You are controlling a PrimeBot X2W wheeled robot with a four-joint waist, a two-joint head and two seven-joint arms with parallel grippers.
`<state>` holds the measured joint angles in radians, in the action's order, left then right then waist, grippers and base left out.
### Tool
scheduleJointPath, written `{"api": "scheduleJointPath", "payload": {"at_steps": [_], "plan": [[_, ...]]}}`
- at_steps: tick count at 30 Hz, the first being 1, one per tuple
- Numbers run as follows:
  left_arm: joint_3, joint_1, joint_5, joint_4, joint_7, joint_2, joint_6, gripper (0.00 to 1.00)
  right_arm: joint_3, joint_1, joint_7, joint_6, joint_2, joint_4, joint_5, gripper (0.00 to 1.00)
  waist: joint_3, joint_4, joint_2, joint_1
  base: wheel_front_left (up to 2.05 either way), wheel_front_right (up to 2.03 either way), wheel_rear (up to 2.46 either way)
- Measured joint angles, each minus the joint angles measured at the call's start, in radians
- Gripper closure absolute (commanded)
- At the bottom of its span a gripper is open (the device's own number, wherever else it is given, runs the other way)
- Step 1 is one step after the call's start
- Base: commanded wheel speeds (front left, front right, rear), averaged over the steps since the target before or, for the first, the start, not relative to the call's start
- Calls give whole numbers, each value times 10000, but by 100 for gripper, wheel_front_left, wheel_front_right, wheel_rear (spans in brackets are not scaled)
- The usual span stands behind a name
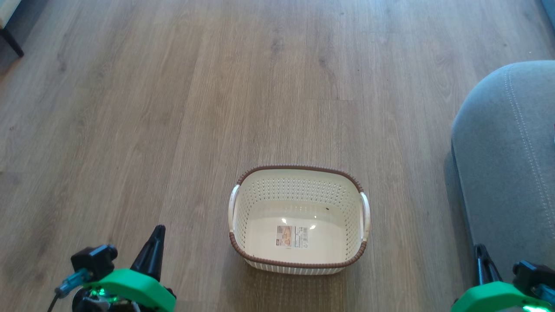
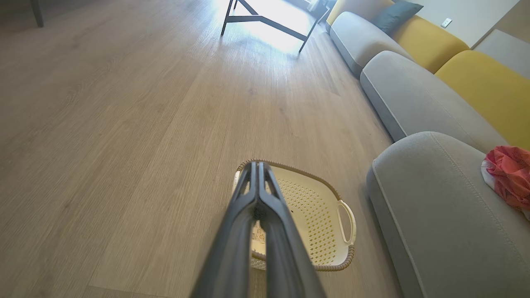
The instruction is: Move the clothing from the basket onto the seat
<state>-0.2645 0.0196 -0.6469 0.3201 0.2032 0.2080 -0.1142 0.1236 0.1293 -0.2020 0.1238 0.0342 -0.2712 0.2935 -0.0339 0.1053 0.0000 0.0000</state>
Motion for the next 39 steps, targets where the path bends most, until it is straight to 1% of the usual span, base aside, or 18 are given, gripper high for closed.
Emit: {"api": "scheduleJointPath", "payload": {"at_steps": [39], "plan": [[1158,-209,-3446,-138,-1064,-531,-4,100,19,-639,1126,0,0,-4,4646,100,110,-376,0,0,0,0,0]]}}
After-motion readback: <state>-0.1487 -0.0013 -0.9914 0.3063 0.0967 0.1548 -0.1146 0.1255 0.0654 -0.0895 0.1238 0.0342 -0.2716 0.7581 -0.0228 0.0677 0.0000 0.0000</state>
